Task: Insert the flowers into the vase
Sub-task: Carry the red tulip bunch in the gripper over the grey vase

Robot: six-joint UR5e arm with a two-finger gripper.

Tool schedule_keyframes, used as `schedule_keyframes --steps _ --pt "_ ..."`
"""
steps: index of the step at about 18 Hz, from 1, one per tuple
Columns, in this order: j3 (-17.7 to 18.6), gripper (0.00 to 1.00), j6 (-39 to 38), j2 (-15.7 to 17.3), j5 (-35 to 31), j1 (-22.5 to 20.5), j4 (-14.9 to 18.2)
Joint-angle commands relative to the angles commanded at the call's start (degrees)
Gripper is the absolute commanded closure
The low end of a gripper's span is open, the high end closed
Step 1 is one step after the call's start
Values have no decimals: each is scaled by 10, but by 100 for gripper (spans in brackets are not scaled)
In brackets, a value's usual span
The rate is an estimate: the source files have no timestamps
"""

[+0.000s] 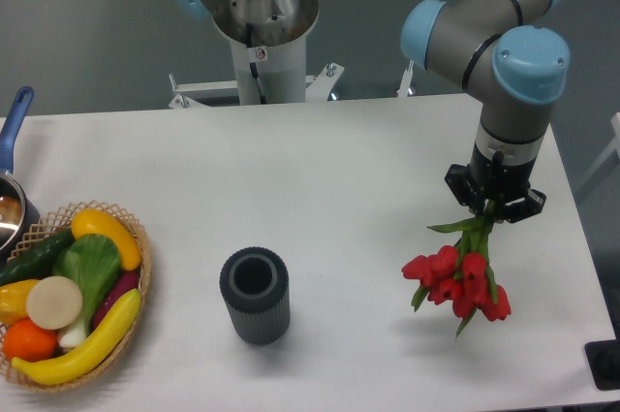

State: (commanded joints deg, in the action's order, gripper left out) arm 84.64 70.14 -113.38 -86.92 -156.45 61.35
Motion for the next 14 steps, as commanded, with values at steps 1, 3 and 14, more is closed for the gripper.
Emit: schedule_keyframes --steps 1,3,14 --pt "0 100 0 -1 1 1 -1" --pt "-1 100 0 0 5 0 -3" --pt "-54 100 -89 10 299 4 -65"
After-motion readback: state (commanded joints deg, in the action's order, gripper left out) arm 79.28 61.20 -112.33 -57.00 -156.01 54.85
